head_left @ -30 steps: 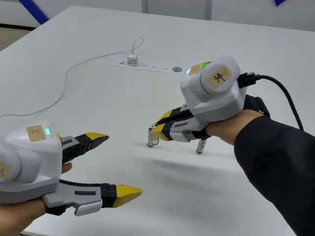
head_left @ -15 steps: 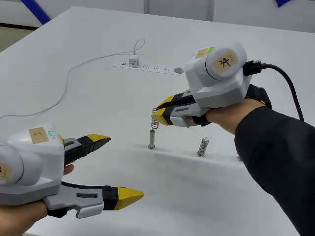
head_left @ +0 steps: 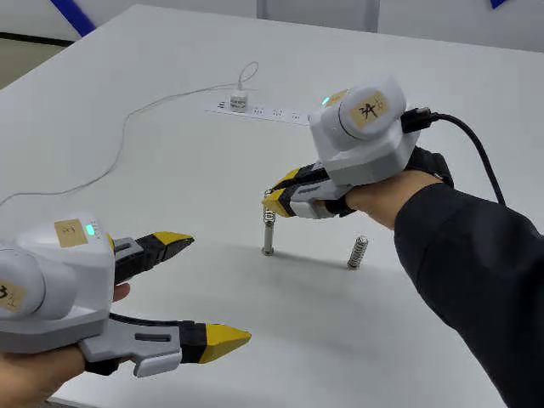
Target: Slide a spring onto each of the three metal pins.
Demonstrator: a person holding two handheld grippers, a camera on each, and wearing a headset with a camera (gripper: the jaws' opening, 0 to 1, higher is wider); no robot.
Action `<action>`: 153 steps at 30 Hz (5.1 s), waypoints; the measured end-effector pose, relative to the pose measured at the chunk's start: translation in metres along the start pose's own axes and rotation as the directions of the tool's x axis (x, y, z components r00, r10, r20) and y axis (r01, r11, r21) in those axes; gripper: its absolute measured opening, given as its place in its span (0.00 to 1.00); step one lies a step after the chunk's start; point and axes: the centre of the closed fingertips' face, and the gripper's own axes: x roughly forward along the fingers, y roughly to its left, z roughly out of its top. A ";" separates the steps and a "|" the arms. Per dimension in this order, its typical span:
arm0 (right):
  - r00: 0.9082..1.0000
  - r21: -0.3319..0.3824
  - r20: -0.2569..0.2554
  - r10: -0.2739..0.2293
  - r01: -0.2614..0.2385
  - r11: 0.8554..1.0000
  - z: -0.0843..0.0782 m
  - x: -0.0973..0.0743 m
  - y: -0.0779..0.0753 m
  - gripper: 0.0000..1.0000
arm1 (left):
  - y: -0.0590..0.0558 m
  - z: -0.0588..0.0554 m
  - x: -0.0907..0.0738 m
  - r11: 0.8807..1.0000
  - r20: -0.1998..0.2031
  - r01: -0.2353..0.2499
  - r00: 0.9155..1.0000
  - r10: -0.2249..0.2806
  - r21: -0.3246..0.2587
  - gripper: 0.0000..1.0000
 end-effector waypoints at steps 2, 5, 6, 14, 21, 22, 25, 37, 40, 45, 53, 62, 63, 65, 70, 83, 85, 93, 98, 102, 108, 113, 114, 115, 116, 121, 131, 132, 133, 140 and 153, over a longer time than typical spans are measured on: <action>1.000 0.000 -0.004 -0.001 0.001 1.000 -0.001 0.000 0.000 0.12 | 0.000 0.000 0.000 1.000 -0.001 -0.001 1.000 0.001 -0.001 0.83; 1.000 0.004 -0.007 0.004 -0.004 1.000 -0.002 0.001 0.001 0.12 | 0.001 -0.001 0.000 1.000 -0.002 -0.002 1.000 0.002 -0.003 0.82; 1.000 0.004 -0.009 0.005 -0.005 1.000 -0.002 0.001 0.001 0.12 | 0.001 -0.001 0.000 1.000 -0.002 -0.002 1.000 0.002 -0.003 0.82; 1.000 0.002 -0.030 0.004 -0.003 1.000 -0.011 0.004 0.005 0.12 | 0.002 -0.002 0.000 1.000 -0.001 -0.004 1.000 0.004 -0.006 0.82; 0.999 0.015 -0.048 -0.001 0.002 1.000 -0.021 0.013 0.007 0.12 | 0.002 -0.003 -0.001 1.000 -0.004 -0.005 1.000 0.005 -0.008 0.82; 0.999 0.016 -0.052 -0.002 0.003 1.000 -0.024 0.015 0.007 0.12 | 0.002 -0.003 -0.001 1.000 -0.004 -0.006 1.000 0.006 -0.008 0.82; 0.998 0.022 -0.060 -0.007 0.008 1.000 -0.028 0.019 0.008 0.12 | 0.002 -0.003 -0.001 1.000 -0.005 -0.007 1.000 0.007 -0.009 0.82; 0.994 0.041 -0.111 -0.010 0.015 0.999 -0.045 0.029 0.011 0.12 | 0.002 -0.005 -0.002 1.000 -0.008 -0.009 1.000 0.009 -0.014 0.82; 0.993 0.044 -0.116 -0.008 0.013 0.999 -0.047 0.029 0.011 0.12 | 0.002 -0.005 -0.002 1.000 -0.008 -0.009 1.000 0.009 -0.015 0.82; 0.993 0.045 -0.121 -0.005 0.010 0.999 -0.049 0.030 0.013 0.12 | 0.001 -0.004 -0.001 1.000 -0.009 -0.004 1.000 0.004 -0.011 0.82; 0.992 0.045 -0.123 -0.008 0.014 0.999 -0.049 0.028 0.013 0.13 | 0.001 -0.003 -0.001 1.000 -0.009 -0.002 1.000 0.001 -0.009 0.83; 0.995 0.030 -0.096 -0.035 0.038 0.999 -0.040 0.016 0.013 0.17 | -0.002 0.000 0.003 1.000 -0.006 0.009 1.000 -0.009 0.000 0.83; 0.995 0.033 -0.089 -0.041 0.044 0.999 -0.039 0.014 0.012 0.18 | -0.002 0.000 0.003 1.000 -0.006 0.011 1.000 -0.011 0.002 0.83; 0.996 0.033 -0.080 -0.047 0.049 0.998 -0.037 0.009 0.013 0.18 | -0.002 0.002 0.004 1.000 -0.003 0.012 1.000 -0.012 0.004 0.83; 0.997 0.036 -0.051 -0.063 0.064 0.997 -0.033 -0.005 0.012 0.19 | -0.001 0.003 0.004 1.000 0.002 0.010 1.000 -0.010 0.006 0.83; 0.994 0.042 0.027 -0.109 0.107 0.993 -0.027 -0.044 0.005 0.23 | 0.001 0.006 0.004 1.000 0.011 0.004 1.000 -0.004 0.009 0.83; 0.992 0.041 0.034 -0.118 0.117 0.992 -0.028 -0.055 0.007 0.23 | 0.001 0.007 0.004 1.000 0.012 0.004 1.000 -0.004 0.008 0.83; 0.985 0.050 0.057 -0.162 0.159 0.986 -0.035 -0.083 0.001 0.24 | 0.003 0.009 0.004 1.000 0.017 -0.004 1.000 0.003 0.006 0.83; 0.979 0.061 0.074 -0.188 0.184 0.981 -0.040 -0.101 -0.002 0.26 | 0.002 0.011 0.005 1.000 0.018 0.000 1.000 0.000 0.012 0.83; 0.974 0.078 0.086 -0.208 0.202 0.976 -0.045 -0.114 -0.006 0.27 | 0.002 0.013 0.006 1.000 0.019 0.001 1.000 -0.001 0.014 0.83; 0.963 0.092 0.109 -0.247 0.237 0.967 -0.055 -0.139 -0.014 0.29 | 0.003 0.015 0.007 1.000 0.021 -0.001 1.000 0.000 0.016 0.84; 0.954 0.112 0.112 -0.278 0.266 0.958 -0.069 -0.157 -0.019 0.31 | 0.001 0.016 0.008 1.000 0.019 0.006 1.000 -0.006 0.018 0.84; 0.953 0.113 0.112 -0.282 0.270 0.956 -0.071 -0.159 -0.020 0.32 | 0.001 0.016 0.009 1.000 0.019 0.006 1.000 -0.007 0.019 0.84; 0.950 0.120 0.109 -0.291 0.278 0.953 -0.076 -0.163 -0.021 0.33 | 0.001 0.016 0.009 1.000 0.018 0.008 1.000 -0.008 0.020 0.84; 0.949 0.124 0.108 -0.295 0.282 0.951 -0.078 -0.165 -0.021 0.33 | 0.001 0.016 0.009 1.000 0.018 0.008 1.000 -0.008 0.021 0.84; 0.945 0.140 0.105 -0.309 0.293 0.946 -0.095 -0.176 -0.021 0.36 | 0.000 0.018 0.010 1.000 0.017 0.011 1.000 -0.012 0.024 0.84; 0.943 0.174 0.101 -0.318 0.298 0.939 -0.131 -0.190 -0.015 0.42 | -0.002 0.016 0.010 1.000 0.011 0.017 1.000 -0.017 0.022 0.84; 0.943 0.177 0.095 -0.318 0.298 0.938 -0.134 -0.192 -0.014 0.42 | -0.002 0.016 0.010 1.000 0.011 0.017 1.000 -0.017 0.021 0.84; 0.944 0.180 0.090 -0.317 0.298 0.938 -0.139 -0.194 -0.013 0.44 | -0.002 0.016 0.010 1.000 0.011 0.017 1.000 -0.018 0.020 0.84; 0.944 0.193 0.098 -0.315 0.292 0.937 -0.156 -0.203 -0.007 0.48 | -0.004 0.011 0.011 1.000 0.002 0.020 1.000 -0.020 0.017 0.84; 0.947 0.207 0.095 -0.307 0.283 0.936 -0.174 -0.207 0.004 0.59 | -0.001 0.006 0.009 1.000 -0.002 0.012 1.000 -0.012 0.003 0.84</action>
